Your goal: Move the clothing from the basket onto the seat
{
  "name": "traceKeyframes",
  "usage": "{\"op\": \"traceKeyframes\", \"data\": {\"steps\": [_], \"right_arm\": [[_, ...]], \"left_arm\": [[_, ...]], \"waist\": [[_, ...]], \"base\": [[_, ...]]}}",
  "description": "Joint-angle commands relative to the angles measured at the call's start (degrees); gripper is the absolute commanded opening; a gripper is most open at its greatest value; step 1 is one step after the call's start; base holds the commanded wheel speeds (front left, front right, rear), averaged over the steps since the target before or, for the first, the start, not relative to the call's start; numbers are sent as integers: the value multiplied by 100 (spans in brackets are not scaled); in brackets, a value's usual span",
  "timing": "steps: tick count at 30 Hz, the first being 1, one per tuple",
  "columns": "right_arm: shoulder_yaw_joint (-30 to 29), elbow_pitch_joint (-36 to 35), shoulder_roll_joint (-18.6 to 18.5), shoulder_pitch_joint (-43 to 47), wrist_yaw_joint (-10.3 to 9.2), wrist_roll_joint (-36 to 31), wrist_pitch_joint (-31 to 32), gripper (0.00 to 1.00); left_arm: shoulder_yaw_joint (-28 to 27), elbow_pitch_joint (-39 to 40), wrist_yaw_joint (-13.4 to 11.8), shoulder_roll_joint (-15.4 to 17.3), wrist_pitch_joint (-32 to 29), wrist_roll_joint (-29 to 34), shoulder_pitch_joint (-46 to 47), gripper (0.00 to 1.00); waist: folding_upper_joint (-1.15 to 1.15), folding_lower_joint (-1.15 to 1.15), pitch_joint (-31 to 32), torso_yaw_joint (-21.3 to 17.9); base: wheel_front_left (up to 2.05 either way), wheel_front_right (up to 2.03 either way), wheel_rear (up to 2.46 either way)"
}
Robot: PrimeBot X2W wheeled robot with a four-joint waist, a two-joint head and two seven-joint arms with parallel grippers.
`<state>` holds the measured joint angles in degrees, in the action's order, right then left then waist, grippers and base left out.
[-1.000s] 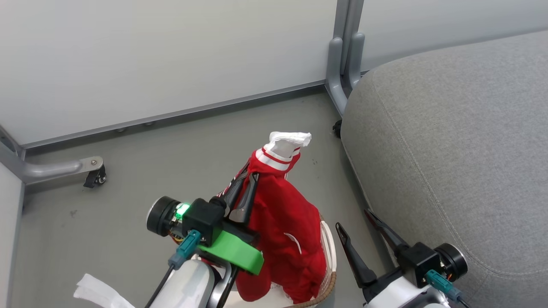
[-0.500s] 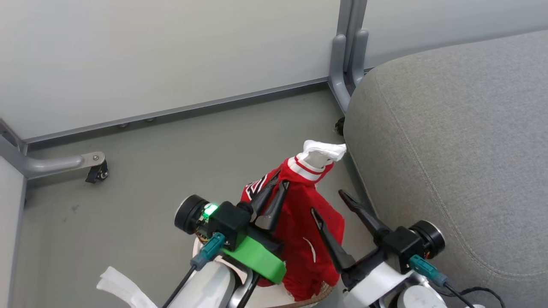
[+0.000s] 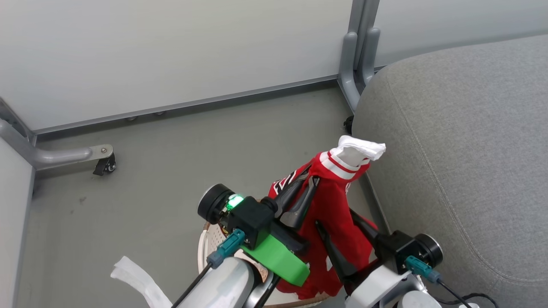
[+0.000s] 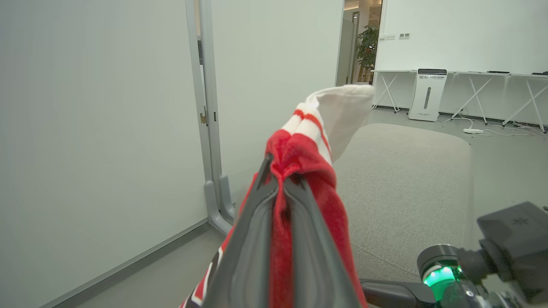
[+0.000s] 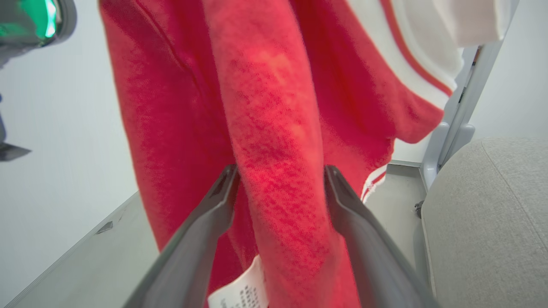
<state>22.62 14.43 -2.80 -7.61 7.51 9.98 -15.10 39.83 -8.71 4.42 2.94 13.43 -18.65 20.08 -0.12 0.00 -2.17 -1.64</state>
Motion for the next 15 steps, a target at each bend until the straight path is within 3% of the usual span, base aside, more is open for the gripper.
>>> {"op": "traceKeyframes", "data": {"steps": [1, 2, 3, 15], "right_arm": [[44, 78, -16, -9, -4, 46, -9, 46], [65, 128, -17, -31, -4, 67, -9, 17], [115, 195, -19, -48, -4, 100, -9, 0], [406, 298, -129, -135, -4, 333, -9, 0]], "left_arm": [[-6, 34, -33, -4, 15, -74, 104, 0], [-10, 30, -49, -3, 13, -77, 103, 0], [-18, 28, -59, 2, 16, -72, 104, 0], [-109, -79, -156, 142, -1, -109, 150, 0]], "waist": [[12, 0, -6, -3], [12, 0, -12, -6], [12, 0, -18, -12], [12, 0, -108, -43]], "base": [[0, 0, 0], [0, 0, 0], [0, 0, 0], [0, 0, 0]]}}
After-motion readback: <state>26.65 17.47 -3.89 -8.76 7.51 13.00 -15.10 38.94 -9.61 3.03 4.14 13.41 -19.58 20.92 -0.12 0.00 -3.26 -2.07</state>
